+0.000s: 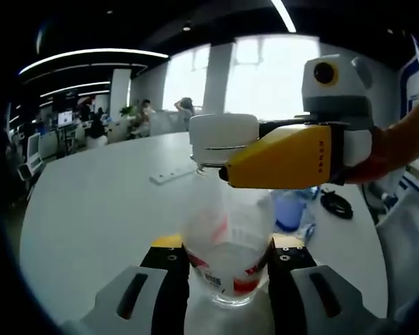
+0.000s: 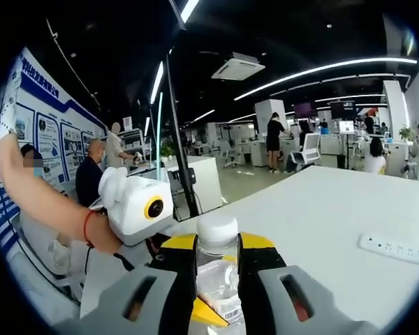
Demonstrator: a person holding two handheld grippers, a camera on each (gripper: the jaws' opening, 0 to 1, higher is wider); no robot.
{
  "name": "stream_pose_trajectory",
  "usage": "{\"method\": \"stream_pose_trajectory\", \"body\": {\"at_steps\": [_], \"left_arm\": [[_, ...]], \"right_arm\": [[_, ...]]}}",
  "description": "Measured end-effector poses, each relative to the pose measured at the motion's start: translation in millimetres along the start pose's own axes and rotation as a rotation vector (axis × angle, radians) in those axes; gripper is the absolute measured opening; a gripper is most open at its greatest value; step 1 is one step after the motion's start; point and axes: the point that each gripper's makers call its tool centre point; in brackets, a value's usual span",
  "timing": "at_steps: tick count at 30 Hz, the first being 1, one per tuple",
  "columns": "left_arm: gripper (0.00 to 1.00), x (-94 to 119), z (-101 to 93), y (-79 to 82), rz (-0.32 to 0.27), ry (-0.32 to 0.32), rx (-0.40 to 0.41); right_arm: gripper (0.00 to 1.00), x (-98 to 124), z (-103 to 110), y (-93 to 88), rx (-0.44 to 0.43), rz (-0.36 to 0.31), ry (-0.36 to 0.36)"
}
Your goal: Arrange the tabletop items into an orderly group along one side of the table until the central work area is clear of visible clutter.
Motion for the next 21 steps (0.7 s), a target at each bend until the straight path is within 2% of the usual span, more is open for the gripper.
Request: {"method": "stream_pose_trajectory", "body": {"at_steps": [21], "left_arm": [[0.40, -1.4, -2.6, -5.6, 0.013, -0.029, -0.067]], "right_arm": [[0.19, 3.7, 5.4, -4.8, 0.075, 0.017, -0.034]]}}
Point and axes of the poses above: the point that each gripper's makers call its tool centre point, and the gripper's own axes: x roughly backward along the fingers, z roughly to its left, y roughly out of its top, and after that the axes turned 10 degrees about x, right-handed
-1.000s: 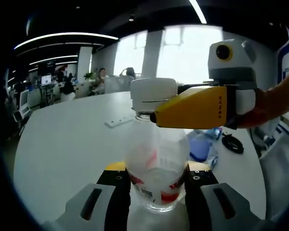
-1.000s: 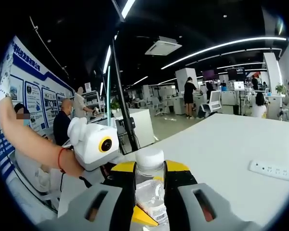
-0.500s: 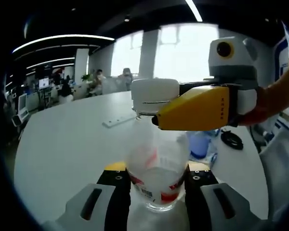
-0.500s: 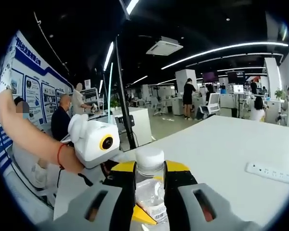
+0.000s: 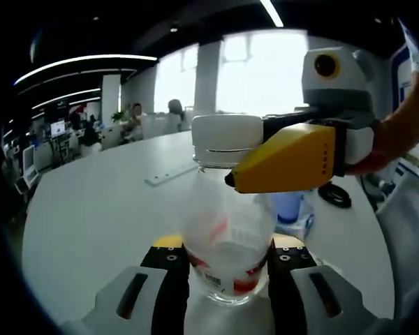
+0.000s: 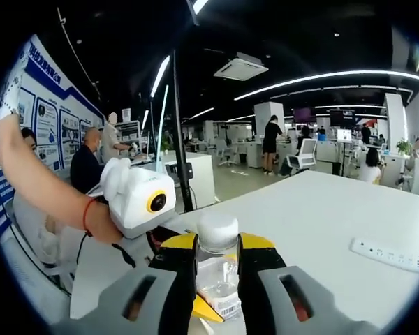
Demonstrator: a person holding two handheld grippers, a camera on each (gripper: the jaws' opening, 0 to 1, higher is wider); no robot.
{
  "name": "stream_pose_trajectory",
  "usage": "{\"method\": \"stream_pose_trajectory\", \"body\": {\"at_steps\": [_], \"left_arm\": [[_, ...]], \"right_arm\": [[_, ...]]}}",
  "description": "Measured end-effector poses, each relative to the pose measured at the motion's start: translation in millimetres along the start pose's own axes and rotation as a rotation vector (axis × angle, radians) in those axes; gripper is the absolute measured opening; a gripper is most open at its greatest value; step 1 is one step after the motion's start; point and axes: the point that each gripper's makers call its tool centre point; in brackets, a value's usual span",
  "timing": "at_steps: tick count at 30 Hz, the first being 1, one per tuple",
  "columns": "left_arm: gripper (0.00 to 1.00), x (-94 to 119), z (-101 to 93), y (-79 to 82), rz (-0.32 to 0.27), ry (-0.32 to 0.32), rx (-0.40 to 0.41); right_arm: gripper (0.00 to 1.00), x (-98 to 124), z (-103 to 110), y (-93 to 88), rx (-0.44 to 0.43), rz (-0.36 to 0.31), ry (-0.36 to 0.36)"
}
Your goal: Arrange the tabletop items into an orderly group along one side of the table until the central work area is clear of visible clutter.
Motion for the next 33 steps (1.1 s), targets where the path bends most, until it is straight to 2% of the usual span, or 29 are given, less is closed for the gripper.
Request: {"method": "stream_pose_trajectory", "body": {"at_steps": [9, 15, 23, 27, 33], "left_arm": [[0.41, 1, -2.7, -1.2, -0.009, -0.006, -0.019], [0.41, 1, -4.2, -4.2, -0.009, -0.011, -0.001], [0.42, 0, -6.6, -5.7, -0.003, -0.016, -0.003], [0.48, 0, -6.3, -5.9, -0.007, -0.015, -0.003], [0.48, 2, -6.1, -7.7, -0.001, -0.013, 0.002]], "right_arm": [[0.19, 3, 4, -0.4, 0.038, 0.012, -0.014], [0.20, 5, 7, -1.5, 0.053, 0.022, -0.009], [0.20, 9, 7, -2.9, 0.051, 0.031, -0.012], [0.21, 10, 7, -4.1, 0.046, 0.039, -0.012], [0.22, 10, 8, -4.0, 0.046, 0.044, -0.014]]}}
Point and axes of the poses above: the point that each gripper's makers call its tool centre point, and the gripper's own axes: x roughly backward along the fingers, z roughly to its left, y roughly out of its top, and after that the axes turned 10 degrees about x, right-handed
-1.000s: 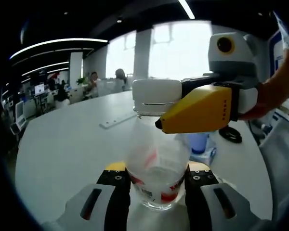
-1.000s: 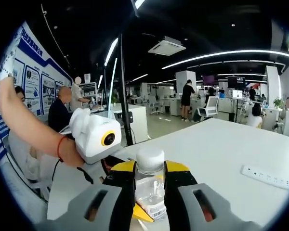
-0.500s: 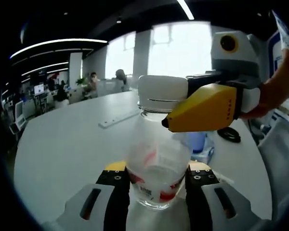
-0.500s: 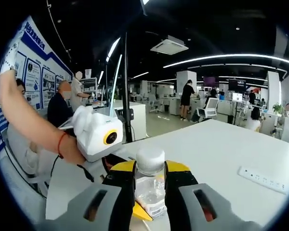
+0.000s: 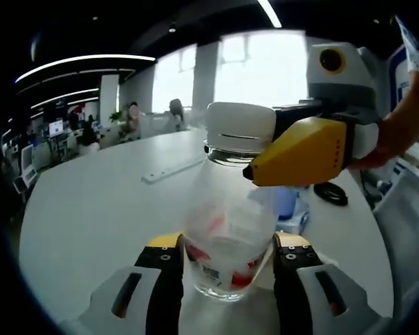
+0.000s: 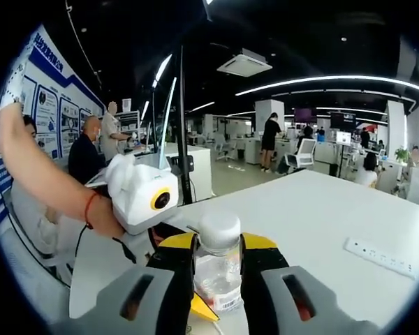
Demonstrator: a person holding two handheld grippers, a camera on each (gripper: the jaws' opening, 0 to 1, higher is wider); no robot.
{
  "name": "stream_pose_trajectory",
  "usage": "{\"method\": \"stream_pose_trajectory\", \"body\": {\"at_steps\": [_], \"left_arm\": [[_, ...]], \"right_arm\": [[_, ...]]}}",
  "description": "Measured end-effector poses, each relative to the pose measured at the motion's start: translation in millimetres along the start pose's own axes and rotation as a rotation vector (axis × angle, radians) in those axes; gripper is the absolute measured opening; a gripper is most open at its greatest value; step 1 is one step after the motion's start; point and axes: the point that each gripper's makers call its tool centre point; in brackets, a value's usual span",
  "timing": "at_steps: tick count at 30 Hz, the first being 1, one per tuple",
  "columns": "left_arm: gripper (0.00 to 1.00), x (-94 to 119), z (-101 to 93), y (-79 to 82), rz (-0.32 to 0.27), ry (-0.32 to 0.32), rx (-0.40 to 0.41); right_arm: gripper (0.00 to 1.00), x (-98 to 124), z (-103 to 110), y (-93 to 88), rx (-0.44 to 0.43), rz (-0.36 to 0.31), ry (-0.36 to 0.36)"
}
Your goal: Arrange the tabletop items into an orderly group along one side of the table until the central work area is clear of visible clutter.
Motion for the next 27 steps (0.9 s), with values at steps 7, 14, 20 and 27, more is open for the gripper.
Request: {"method": "stream_pose_trajectory", "body": {"at_steps": [7, 14, 20, 27], "left_arm": [[0.49, 1.2, -0.4, 1.0, -0.003, -0.001, 0.007], [0.50, 3.1, -0.4, 0.0, 0.004, 0.002, 0.012], [0.51, 4.4, -0.6, 0.3, 0.005, 0.003, 0.024], [0.55, 7.6, -1.3, -0.6, -0.007, 0.002, 0.057]], "right_arm": [[0.22, 0.1, 0.0, 0.1, -0.002, 0.005, 0.005], [0.24, 0.1, 0.7, -1.3, -0.008, 0.011, 0.008], [0.29, -0.2, 3.6, -4.9, -0.013, 0.026, 0.017], [0.36, 1.0, 4.8, -8.4, -0.031, 0.037, 0.022]]}}
Point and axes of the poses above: the point that each gripper's makers call its tool centre point, and the gripper's own axes: x roughly backward along the fingers, z roughly to its left, y roughly out of its top, and after that the axes turned 10 degrees about x, right-handed
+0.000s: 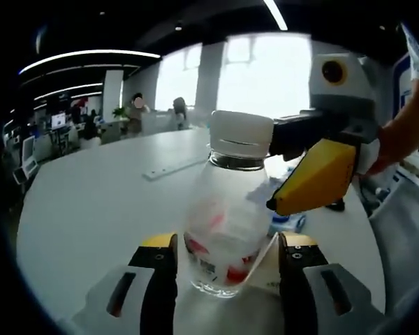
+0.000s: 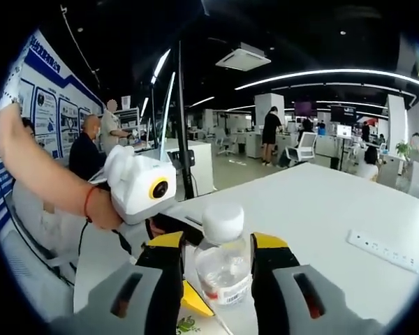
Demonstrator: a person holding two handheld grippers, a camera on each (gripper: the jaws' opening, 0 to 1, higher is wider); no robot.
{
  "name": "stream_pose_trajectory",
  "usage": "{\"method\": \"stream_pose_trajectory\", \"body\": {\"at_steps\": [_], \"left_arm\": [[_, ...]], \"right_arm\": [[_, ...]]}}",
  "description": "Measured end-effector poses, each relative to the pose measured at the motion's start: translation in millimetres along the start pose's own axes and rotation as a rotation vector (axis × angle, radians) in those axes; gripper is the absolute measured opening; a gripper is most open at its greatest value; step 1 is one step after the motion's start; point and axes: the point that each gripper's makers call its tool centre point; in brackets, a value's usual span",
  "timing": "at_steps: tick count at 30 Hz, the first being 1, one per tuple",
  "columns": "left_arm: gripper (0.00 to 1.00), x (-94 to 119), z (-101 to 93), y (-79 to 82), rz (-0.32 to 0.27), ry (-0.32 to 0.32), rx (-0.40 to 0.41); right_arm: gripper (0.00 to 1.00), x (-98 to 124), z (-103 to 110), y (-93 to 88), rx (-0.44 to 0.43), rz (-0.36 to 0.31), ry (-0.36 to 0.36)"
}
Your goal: Arrange the tabletop items into an orderly group along one side of the table until the central work area is clear of visible clutter.
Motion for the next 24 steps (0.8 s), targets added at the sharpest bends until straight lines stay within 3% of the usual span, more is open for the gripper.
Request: {"method": "stream_pose_trajectory", "body": {"at_steps": [24], "left_arm": [[0.65, 14, -10.4, -0.1, 0.019, 0.008, 0.007]], "right_arm": [[0.49, 14, -3, -11.1, -0.038, 0.031, 0.006]]}}
Point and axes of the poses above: the point that each gripper's makers call its tool centre point, and the gripper's own axes: x roughly backward along the fingers, z roughly to its left, y roughly out of its top, and after that the axes turned 10 degrees about x, right-handed
